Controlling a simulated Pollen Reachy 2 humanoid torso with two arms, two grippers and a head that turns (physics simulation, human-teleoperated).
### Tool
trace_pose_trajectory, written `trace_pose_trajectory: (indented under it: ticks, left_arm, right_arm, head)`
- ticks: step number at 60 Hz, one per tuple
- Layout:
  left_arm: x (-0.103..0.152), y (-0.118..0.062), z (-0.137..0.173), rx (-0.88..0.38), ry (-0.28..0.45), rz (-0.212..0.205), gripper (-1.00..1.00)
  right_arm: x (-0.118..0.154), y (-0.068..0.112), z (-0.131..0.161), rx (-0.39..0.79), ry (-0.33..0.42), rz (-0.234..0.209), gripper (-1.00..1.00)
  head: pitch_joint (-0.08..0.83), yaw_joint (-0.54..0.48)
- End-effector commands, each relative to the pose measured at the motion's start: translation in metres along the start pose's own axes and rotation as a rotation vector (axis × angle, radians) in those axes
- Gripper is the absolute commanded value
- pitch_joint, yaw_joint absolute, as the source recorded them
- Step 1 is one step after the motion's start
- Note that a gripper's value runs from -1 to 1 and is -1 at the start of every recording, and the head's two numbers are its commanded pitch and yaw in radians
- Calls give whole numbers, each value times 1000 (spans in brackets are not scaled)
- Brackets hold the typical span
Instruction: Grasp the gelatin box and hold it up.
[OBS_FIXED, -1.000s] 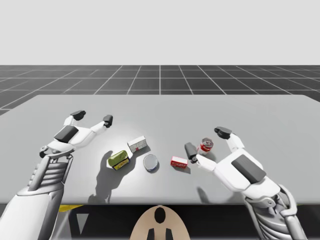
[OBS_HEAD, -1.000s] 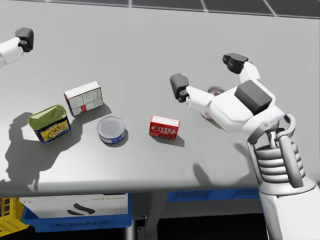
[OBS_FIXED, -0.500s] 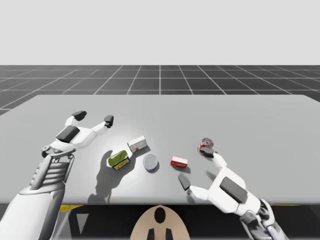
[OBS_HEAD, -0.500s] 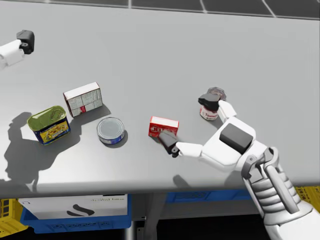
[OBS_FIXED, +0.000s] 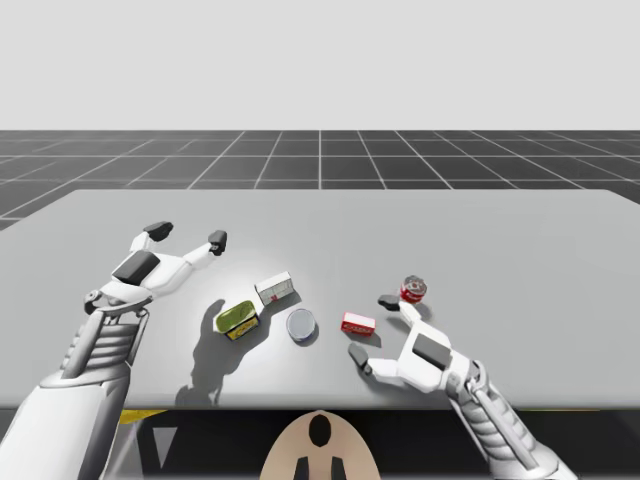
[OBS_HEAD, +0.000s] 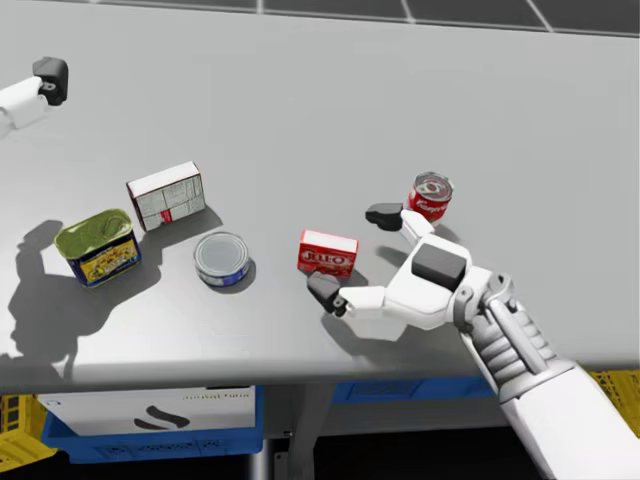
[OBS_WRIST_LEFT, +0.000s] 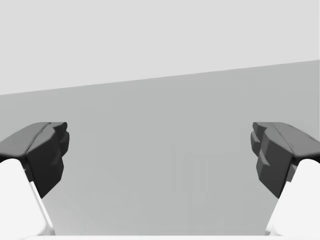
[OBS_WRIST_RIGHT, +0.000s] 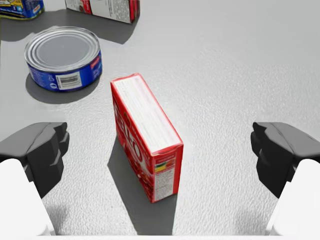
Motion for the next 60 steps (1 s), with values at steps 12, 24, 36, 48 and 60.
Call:
trace_pose_trajectory:
  ticks: [12,24,36,48,60]
  left_arm:
    - [0,1,0,2,-2,0,-1000]
    - [1,1,0,3,-4,0,-1000]
    - [0,1,0,3,-3,-1,-1000]
    - [0,0,0,2,-2,-3,-1000]
    - [-1,0,0,4,-1,-5,-1000]
  right_arm:
    - [-12,-6,-28,84,48,-72,-1000]
    - [-12,-1,-34,86,48,-65,-839]
    - [-12,-2,-29,66,57,-92,1000]
    - [-13,-2,-28,68,67,-78,1000]
    - [-12,-3,-26,64,62,-79,1000]
  head:
    - [747,-127]
    - [745,-127]
    - [745,-128]
    - [696,-131]
    - [534,-136]
